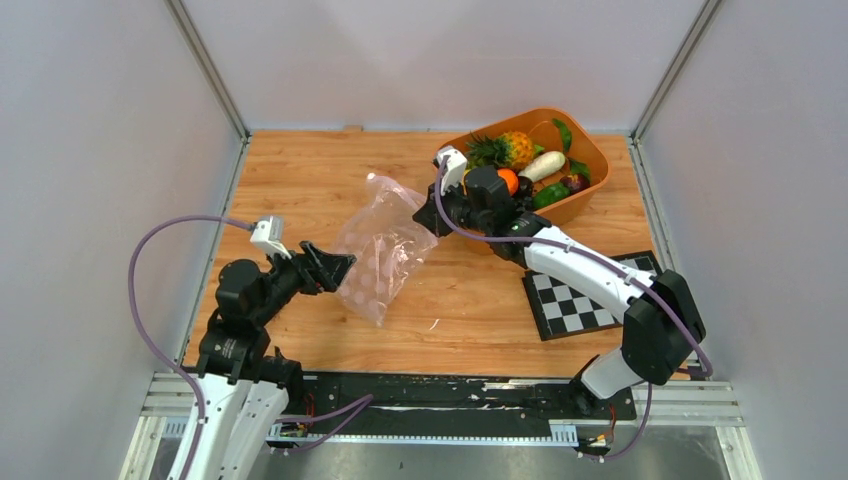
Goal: Place the food in the zip-top bag and seal the zipper
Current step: Pick up the zipper food storage bag at the center of the board, then adjust the zipper on the food storage bag.
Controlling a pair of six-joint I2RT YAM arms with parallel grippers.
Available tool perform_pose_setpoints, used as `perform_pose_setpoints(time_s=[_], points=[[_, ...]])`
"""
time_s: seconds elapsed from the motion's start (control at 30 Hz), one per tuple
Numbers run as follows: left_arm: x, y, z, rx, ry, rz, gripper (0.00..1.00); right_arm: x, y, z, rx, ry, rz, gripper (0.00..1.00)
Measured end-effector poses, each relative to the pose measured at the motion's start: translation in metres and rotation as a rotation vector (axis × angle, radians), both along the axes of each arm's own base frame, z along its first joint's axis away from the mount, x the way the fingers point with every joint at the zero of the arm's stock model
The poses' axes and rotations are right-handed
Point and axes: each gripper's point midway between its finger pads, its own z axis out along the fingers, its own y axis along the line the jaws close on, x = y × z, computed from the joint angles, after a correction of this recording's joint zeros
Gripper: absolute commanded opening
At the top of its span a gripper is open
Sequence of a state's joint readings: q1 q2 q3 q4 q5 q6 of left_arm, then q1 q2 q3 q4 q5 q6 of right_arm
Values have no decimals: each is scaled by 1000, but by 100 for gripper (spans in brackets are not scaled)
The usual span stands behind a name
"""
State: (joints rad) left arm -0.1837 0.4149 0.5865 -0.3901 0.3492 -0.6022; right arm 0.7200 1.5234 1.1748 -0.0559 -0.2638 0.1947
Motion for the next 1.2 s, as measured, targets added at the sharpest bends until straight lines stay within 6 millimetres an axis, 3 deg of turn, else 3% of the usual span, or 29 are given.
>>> perform_pose_setpoints(time_s=[0.1,0.33,0.4,0.57,0.77,0.97,1.2], points=[[-3,5,9,13,-26,19,90,8,-6,-4,24,29,-90,0],[0,12,-10,17,34,72,85,18,-10,-2,68,65,-195,0],[5,10,-22,-9,51,79,84,19,-11,1,80,68,-205,0],[7,8,-74,-48,176,105,84,22,-14,4,87,67,-235,0],[11,7,-96,-121,191,143,84,25,-18,2,83,74,-263,0],[10,8,-132,-171,235,174,87,28,-21,0,82,80,-270,0],[20,9,-130,-183,193,193,85,28,-19,-7,75,98,-255,0]])
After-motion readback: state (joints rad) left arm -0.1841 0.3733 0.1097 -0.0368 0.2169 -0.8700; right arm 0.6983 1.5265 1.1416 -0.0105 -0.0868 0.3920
